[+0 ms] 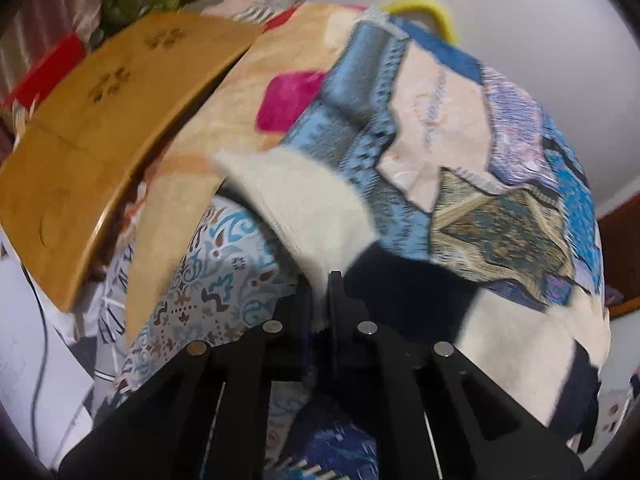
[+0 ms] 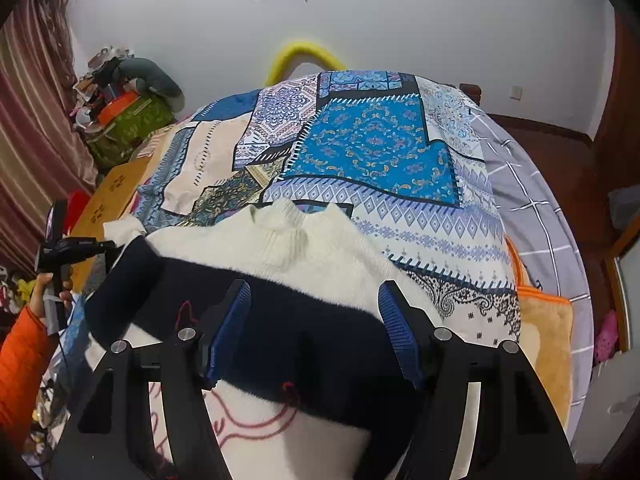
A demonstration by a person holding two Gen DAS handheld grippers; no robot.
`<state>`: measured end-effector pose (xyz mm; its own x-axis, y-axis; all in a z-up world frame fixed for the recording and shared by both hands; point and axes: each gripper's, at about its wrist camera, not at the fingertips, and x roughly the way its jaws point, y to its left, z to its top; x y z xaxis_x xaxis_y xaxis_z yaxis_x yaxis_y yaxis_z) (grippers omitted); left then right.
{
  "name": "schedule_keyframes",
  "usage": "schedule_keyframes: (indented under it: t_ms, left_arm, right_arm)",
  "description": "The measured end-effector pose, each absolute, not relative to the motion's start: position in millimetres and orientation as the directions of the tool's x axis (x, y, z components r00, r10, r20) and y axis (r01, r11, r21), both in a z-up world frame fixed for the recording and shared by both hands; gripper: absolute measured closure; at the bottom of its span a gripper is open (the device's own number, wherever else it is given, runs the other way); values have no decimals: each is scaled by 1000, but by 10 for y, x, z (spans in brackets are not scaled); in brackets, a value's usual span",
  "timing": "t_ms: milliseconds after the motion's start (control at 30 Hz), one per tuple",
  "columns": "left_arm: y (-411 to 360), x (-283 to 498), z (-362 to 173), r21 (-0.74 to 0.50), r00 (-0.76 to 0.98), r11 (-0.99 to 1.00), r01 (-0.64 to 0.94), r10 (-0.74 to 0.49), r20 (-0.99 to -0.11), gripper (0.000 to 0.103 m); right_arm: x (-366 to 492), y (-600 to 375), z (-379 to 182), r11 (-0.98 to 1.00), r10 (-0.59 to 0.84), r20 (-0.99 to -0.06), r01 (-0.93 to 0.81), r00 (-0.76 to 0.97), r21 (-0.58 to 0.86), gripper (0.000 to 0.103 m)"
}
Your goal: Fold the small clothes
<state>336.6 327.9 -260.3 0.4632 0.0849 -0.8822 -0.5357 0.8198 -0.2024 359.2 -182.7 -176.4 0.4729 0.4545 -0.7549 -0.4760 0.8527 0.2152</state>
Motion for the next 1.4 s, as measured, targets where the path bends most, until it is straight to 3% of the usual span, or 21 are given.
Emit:
schedule_keyframes:
  t_ms: [233, 633, 933, 1400]
  left_arm:
    - [2796, 3297, -1853, -151, 577, 900, -409, 127, -807, 97]
    - [1577, 3105, -845, -100, 731, 984, -146, 39, -681, 97]
    - [755, 3053, -692, -89, 745, 996, -9, -53, -665, 97]
    - [-245, 3085, -984, -86, 664, 985, 151, -165, -730, 97]
  right_arm:
    - [3436, -1826, -1617, 843, 479, -730, -487, 488, 228, 40]
    - [3117, -1874, -1441, 819, 516, -700, -523, 494, 235, 40]
    - [2903, -1973, -1416, 800, 545, -683, -546, 487, 249, 40]
    - [2804, -2384, -1626, 840, 489, -715, -489, 499, 234, 40]
